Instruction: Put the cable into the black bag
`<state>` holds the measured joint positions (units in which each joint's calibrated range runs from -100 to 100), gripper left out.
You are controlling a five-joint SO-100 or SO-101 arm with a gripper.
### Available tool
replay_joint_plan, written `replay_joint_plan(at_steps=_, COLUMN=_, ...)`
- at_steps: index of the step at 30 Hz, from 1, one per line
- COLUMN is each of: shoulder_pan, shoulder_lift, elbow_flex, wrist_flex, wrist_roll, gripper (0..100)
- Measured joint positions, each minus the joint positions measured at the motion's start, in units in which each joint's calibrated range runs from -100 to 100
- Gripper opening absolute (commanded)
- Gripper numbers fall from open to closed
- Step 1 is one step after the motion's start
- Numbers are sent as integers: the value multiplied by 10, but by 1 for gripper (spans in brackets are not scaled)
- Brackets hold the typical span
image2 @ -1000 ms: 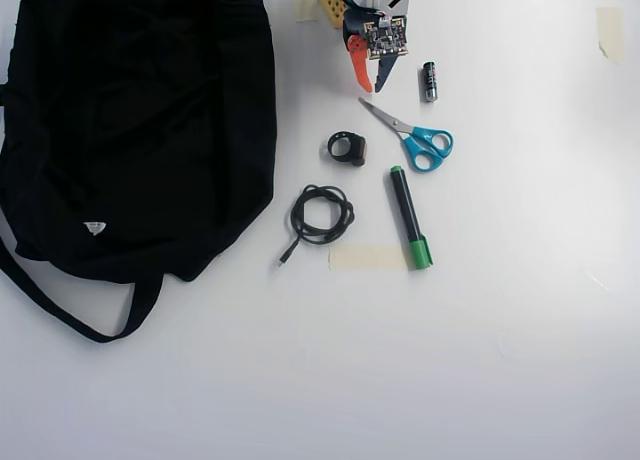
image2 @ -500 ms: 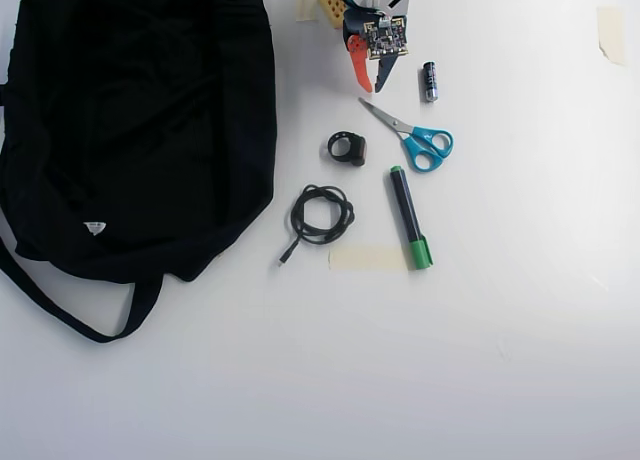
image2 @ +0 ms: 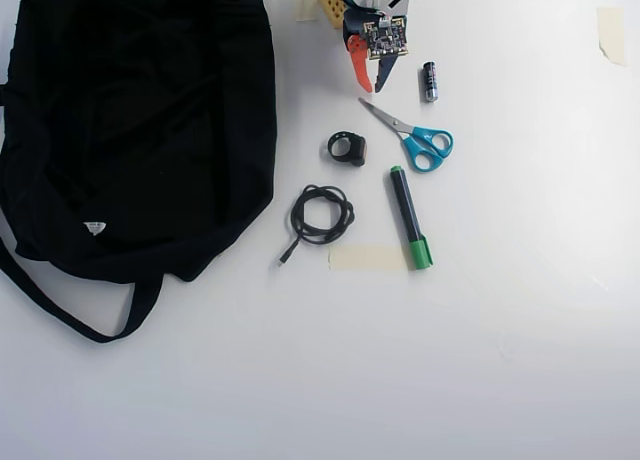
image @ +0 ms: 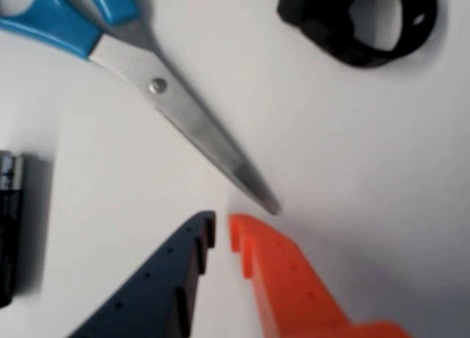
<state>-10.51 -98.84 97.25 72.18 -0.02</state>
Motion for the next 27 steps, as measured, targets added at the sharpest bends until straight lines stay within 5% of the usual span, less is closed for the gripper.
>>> replay_joint_plan(at_steps=27, shoulder_pan=-1, shoulder_lift=0, elbow_flex=6, wrist_flex=-14, wrist_roll=-3, gripper=3)
